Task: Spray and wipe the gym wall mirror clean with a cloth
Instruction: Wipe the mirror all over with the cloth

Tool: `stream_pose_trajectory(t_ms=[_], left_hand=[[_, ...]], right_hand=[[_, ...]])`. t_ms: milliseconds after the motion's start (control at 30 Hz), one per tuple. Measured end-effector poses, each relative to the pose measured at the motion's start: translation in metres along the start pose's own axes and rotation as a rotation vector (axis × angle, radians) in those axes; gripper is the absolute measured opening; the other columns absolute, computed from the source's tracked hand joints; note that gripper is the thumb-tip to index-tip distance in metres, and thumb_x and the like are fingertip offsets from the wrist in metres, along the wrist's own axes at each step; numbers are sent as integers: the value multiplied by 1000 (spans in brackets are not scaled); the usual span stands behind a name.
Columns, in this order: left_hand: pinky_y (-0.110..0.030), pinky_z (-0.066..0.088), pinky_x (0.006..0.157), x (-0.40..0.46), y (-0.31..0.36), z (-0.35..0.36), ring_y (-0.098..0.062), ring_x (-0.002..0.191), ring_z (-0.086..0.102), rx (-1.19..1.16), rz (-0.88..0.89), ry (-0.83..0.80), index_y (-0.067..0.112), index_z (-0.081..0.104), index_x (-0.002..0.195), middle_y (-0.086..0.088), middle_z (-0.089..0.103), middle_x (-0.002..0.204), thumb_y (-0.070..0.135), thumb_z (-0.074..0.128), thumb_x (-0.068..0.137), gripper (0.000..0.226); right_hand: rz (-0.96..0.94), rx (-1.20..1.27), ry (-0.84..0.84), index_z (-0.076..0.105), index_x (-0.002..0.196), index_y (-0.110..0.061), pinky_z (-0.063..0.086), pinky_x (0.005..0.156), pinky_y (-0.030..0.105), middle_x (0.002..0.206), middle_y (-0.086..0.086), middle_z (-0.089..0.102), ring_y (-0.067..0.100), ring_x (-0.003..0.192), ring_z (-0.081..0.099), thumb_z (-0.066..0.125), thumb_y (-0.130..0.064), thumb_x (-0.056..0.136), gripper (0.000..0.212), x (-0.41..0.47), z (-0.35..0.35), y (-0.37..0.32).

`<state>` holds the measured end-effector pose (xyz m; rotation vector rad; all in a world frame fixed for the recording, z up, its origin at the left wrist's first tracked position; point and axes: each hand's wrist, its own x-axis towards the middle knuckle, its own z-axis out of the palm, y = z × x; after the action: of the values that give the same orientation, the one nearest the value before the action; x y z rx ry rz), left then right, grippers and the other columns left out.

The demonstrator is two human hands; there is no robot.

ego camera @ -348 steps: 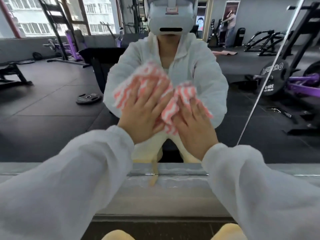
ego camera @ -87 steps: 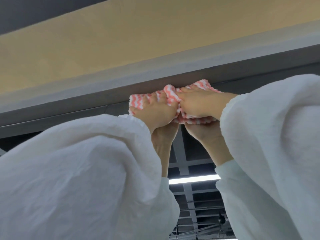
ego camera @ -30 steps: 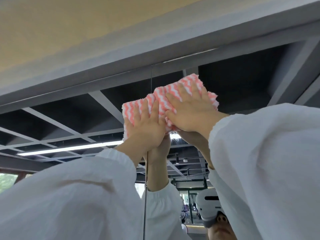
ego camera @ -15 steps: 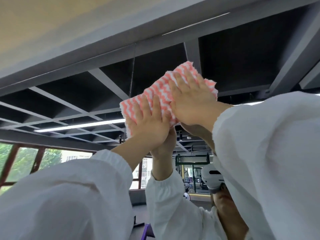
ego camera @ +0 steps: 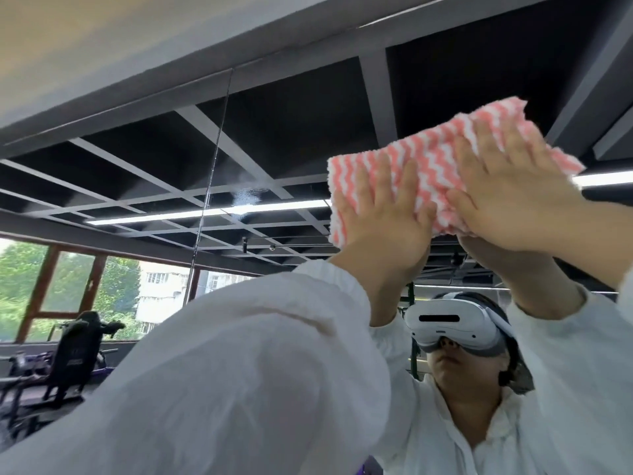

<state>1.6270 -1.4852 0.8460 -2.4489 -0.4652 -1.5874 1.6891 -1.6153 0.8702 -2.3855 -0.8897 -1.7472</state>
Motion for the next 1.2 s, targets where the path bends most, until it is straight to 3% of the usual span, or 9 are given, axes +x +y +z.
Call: stream_pose_trajectory(t_ms=[167, 333, 433, 500, 800, 1200], left_hand=[[-49, -20, 109, -5, -15, -2, -24, 140, -28, 37, 20, -10, 32, -18, 147, 1, -29, 154, 49, 15, 100, 60], [-48, -16, 114, -16, -64, -3, -23, 141, -26, 69, -43, 3, 33, -21, 146, 0, -27, 154, 50, 13, 100, 60], [-48, -16, 114, -21, -107, -4, -23, 141, -26, 98, -85, 8, 34, -24, 144, 0, -28, 154, 51, 12, 99, 60], [-47, -16, 114, -23, -134, -5, -23, 141, -26, 110, -106, 10, 34, -25, 144, -1, -28, 154, 51, 11, 98, 60], [-47, -15, 114, 8, -208, -19, -20, 142, -24, 104, -7, 61, 34, -20, 145, 1, -25, 155, 50, 13, 98, 59], [-49, -12, 114, 59, -233, -42, -17, 144, -19, 74, -4, 106, 35, -21, 145, 4, -23, 156, 48, 10, 100, 56]], right_hand=[[-45, 63, -46, -26, 146, -18, -17, 114, 45, 153, 9, -31, 33, 140, -29, 6, -50, 93, 70, -1, -2, -12], [-171, 90, 28, -27, 146, -20, -18, 112, 45, 155, 7, -26, 31, 142, -25, -17, -61, 70, 87, 9, -1, -51], [-205, 100, 19, -26, 146, -20, -17, 114, 47, 154, 7, -28, 31, 141, -26, 6, -60, 90, 76, 21, -3, -84], [-227, 92, 20, -27, 146, -19, -15, 115, 48, 154, 7, -30, 32, 141, -27, 11, -56, 93, 75, 31, -3, -107], [-225, 103, 104, -25, 146, -19, -13, 115, 50, 154, 5, -30, 31, 141, -28, 7, -55, 95, 71, 64, -2, -165], [-108, 138, 133, -24, 147, -23, -14, 115, 48, 155, 0, -28, 29, 142, -25, 13, -56, 96, 71, 105, -15, -193]])
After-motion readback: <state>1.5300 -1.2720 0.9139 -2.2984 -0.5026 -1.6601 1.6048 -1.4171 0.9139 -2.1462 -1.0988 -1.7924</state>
